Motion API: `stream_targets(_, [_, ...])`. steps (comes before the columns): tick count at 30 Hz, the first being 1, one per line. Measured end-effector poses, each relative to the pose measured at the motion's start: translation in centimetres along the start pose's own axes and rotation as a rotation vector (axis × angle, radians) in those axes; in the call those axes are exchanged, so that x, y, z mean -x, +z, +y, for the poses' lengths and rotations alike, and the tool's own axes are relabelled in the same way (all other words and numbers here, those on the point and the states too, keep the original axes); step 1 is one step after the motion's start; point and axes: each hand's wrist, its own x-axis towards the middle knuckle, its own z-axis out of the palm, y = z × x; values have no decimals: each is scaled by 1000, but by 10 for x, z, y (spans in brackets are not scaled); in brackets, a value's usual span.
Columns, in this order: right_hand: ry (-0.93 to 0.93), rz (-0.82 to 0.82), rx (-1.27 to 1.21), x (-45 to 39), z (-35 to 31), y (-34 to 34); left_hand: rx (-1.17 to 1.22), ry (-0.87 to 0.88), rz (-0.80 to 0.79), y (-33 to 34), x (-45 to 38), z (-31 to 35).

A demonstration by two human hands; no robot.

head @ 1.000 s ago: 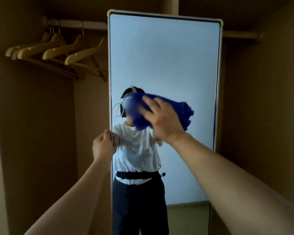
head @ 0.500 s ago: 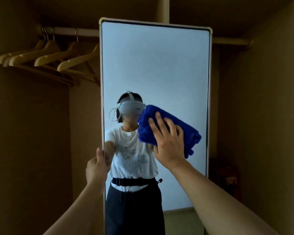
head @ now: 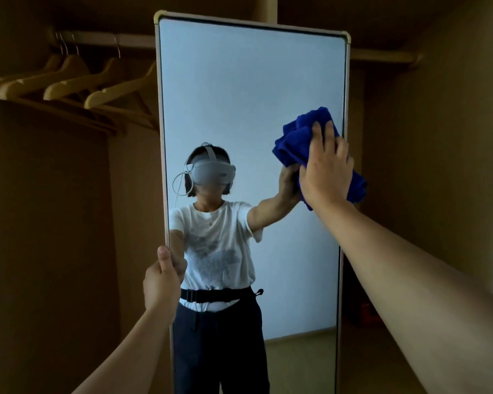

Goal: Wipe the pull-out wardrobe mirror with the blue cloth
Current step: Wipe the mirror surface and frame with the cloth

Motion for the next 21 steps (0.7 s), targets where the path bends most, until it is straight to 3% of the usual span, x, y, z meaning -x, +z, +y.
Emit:
stream_targets(11, [279, -118, -24, 114, 15, 19, 67, -57, -40, -4, 8, 10])
stream_targets(17, [266, -218, -46, 187, 10, 29, 119, -174, -147, -17, 16, -14])
stream_targets(21, [309, -172, -62, 174, -3, 30, 73, -295, -183, -22, 21, -45])
